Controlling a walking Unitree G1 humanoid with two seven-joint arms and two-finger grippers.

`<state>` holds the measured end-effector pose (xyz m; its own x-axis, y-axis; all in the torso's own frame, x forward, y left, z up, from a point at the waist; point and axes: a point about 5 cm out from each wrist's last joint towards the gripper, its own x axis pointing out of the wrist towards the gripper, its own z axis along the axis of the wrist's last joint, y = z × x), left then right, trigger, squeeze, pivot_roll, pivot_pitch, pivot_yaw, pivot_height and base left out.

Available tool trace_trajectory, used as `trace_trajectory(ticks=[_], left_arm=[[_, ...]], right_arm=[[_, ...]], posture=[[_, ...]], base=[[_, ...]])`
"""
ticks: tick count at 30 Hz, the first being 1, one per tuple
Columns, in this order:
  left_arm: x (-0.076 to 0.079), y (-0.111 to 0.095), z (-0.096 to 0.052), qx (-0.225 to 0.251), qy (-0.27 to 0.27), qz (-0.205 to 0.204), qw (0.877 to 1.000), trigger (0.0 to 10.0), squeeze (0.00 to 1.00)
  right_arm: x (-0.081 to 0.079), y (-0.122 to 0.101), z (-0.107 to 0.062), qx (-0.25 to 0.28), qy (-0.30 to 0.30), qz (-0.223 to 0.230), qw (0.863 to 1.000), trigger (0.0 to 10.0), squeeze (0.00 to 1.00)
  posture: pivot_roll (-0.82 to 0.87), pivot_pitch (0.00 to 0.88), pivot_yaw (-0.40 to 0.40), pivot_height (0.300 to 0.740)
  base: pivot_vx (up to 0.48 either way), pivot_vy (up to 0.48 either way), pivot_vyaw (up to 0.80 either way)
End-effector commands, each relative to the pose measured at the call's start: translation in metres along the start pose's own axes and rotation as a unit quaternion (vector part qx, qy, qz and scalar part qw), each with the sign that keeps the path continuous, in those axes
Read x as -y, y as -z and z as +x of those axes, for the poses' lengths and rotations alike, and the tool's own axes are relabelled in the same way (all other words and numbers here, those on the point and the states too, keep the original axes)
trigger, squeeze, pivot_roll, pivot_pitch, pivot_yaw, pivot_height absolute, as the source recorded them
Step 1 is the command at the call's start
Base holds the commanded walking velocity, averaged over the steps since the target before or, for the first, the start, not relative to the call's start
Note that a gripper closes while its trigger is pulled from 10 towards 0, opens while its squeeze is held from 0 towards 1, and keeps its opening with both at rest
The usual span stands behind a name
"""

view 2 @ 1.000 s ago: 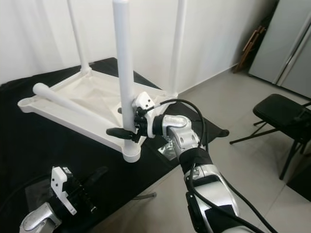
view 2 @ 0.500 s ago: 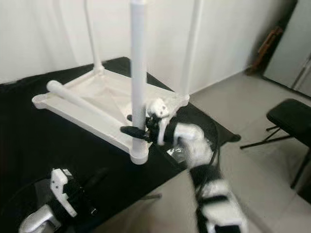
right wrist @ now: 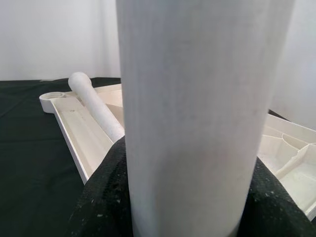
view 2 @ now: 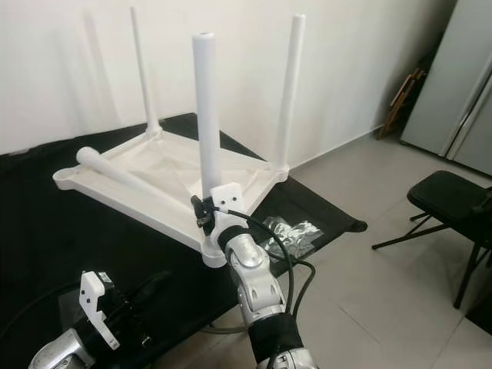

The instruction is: Building children table

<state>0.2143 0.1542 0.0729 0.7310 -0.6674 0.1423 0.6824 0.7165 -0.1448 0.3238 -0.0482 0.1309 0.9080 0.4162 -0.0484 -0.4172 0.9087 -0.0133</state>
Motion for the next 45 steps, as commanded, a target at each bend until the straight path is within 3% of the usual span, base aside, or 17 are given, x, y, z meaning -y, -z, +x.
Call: trace_trajectory(ticks=[1,2,3,4,7,9,10,11,12,13,14,15,19,24,25,37,45], left_arm=[[-0.001,-0.001,0.001,-0.001,-0.001,0.008,1.000,10.0,0.00],[-0.001,-0.001,0.001,-0.001,-0.001,0.008,1.000,10.0,0.00],[-0.001,-0.001,0.001,-0.001,-0.001,0.008,1.000,10.0,0.00],[-0.001,0.000,0.002,-0.001,0.000,0.006,1.000,10.0,0.00],[-0.001,0.000,0.003,-0.001,0.000,0.006,1.000,10.0,0.00],[0.000,0.000,0.004,0.000,0.001,0.006,1.000,10.0,0.00],[0.000,0.000,0.005,0.001,0.000,0.006,1.000,10.0,0.00],[0.000,0.000,0.005,0.001,0.000,0.006,1.000,10.0,0.00],[0.000,0.000,0.005,0.001,0.000,0.005,1.000,10.0,0.00],[0.000,0.000,0.005,0.001,0.000,0.005,1.000,10.0,0.00],[0.000,0.000,0.006,0.002,0.000,0.005,1.000,10.0,0.00],[0.000,0.000,0.006,0.002,0.000,0.005,1.000,10.0,0.00],[0.001,0.000,0.006,0.004,-0.004,0.010,1.000,10.0,0.00],[0.001,0.000,0.005,0.004,-0.006,0.013,1.000,10.0,0.00],[0.001,0.000,0.005,0.004,-0.006,0.013,1.000,10.0,0.00],[0.002,0.000,0.002,-0.001,-0.006,0.016,1.000,10.0,0.00],[0.003,0.001,0.001,-0.001,-0.007,0.014,1.000,10.0,0.00]], right_arm=[[-0.014,0.025,0.002,-0.087,0.005,0.019,0.996,10.0,0.00],[-0.014,0.025,0.002,-0.087,0.005,0.019,0.996,10.0,0.00],[-0.017,0.022,0.002,-0.082,-0.014,0.021,0.996,10.0,0.57],[-0.020,0.012,0.004,-0.058,-0.082,0.039,0.994,10.0,1.00],[-0.020,0.008,0.005,-0.049,-0.101,0.043,0.993,10.0,1.00],[-0.010,-0.007,0.006,-0.017,-0.178,0.028,0.984,10.0,1.00],[0.001,-0.014,0.006,-0.008,-0.227,0.000,0.974,10.0,0.81],[0.001,-0.014,0.006,-0.008,-0.227,0.000,0.974,10.0,0.81],[0.012,-0.019,0.004,-0.007,-0.265,-0.024,0.964,10.0,0.53],[0.012,-0.019,0.004,-0.007,-0.265,-0.024,0.964,10.0,0.53],[0.020,-0.021,0.004,-0.013,-0.288,-0.043,0.956,10.0,0.12],[0.029,-0.022,0.003,-0.023,-0.307,-0.061,0.950,10.0,0.00],[0.062,-0.028,0.002,-0.067,-0.340,-0.118,0.931,10.0,0.00],[0.080,-0.040,0.005,-0.070,-0.344,-0.107,0.930,10.0,0.00],[0.083,-0.042,0.006,-0.071,-0.346,-0.098,0.930,0.0,0.00],[0.091,-0.023,0.000,-0.075,-0.339,-0.063,0.936,0.0,0.00],[0.076,0.015,-0.003,-0.098,-0.218,-0.043,0.970,0.0,0.00]], posture=[[0.05,0.000,-0.011,0.740],[0.05,0.000,-0.011,0.740],[0.05,0.000,-0.011,0.740],[0.04,0.000,-0.012,0.740],[0.04,0.000,-0.012,0.740],[0.05,0.000,-0.015,0.740],[0.04,0.000,-0.020,0.740],[0.04,0.000,-0.020,0.740],[0.04,0.000,-0.023,0.740],[0.04,0.000,-0.023,0.740],[0.05,0.000,-0.024,0.740],[0.05,0.000,-0.026,0.740],[0.06,0.000,-0.038,0.740],[0.07,0.000,-0.039,0.740],[0.07,0.000,-0.036,0.740],[0.08,0.000,-0.034,0.740],[0.07,0.000,-0.053,0.740]], base=[[0.000,0.000,0.00],[0.000,0.000,0.00],[0.000,0.000,0.00],[0.000,0.000,0.00],[0.000,0.000,0.00],[0.000,0.000,0.00],[0.000,0.000,0.00],[0.000,0.000,0.00],[0.000,0.000,0.00],[0.000,0.000,0.00],[0.000,0.000,0.00],[0.000,0.000,0.00],[0.000,0.000,0.00],[0.000,0.000,0.00],[0.000,0.000,0.00],[0.000,0.000,0.00],[0.000,0.000,0.00]])
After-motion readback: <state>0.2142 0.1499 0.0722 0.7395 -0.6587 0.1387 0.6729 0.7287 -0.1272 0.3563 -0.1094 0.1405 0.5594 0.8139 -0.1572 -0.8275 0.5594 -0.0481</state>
